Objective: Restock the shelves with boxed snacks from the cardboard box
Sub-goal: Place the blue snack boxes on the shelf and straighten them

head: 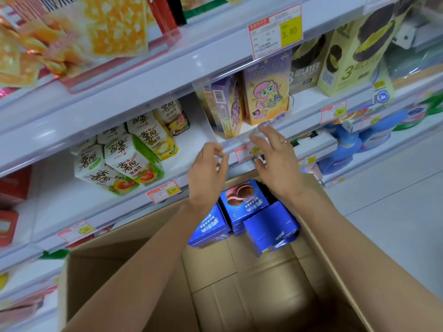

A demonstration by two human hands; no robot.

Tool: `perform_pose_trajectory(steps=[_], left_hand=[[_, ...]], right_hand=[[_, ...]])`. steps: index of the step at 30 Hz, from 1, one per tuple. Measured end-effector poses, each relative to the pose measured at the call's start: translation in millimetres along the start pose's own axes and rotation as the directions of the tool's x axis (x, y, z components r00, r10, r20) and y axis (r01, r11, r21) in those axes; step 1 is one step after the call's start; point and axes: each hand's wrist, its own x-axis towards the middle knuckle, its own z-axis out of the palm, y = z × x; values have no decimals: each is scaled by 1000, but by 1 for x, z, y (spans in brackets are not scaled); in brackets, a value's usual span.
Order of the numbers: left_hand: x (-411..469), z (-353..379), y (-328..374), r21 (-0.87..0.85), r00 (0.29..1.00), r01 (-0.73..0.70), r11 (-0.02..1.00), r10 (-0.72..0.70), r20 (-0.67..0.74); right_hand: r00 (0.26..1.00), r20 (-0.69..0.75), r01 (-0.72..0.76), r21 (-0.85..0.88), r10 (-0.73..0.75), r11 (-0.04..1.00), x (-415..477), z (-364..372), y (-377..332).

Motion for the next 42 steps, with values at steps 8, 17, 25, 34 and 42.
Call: perform_pose_trajectory(steps=[8, 17, 25, 34, 42], left_hand=[[-123, -1, -93, 102, 974, 202, 974, -211, 81], [-126, 2, -140, -158, 539, 838, 522, -750, 384], [-138, -11, -134, -274, 388, 921, 277, -716, 580], [-153, -55, -168, -275, 556, 828, 489, -649, 520], [-177, -105, -189, -54, 332, 823, 566, -402, 853]], right_hand=[[899, 239, -438, 487, 367, 755, -134, 47, -67], [288, 820, -879, 431, 495, -202, -176, 108, -96], [245, 895, -878, 368, 372, -306, -146, 140, -115], [458, 857, -884, 467, 236, 17, -177, 102, -112], [324, 945, -927, 312, 29, 208, -169, 106, -107]])
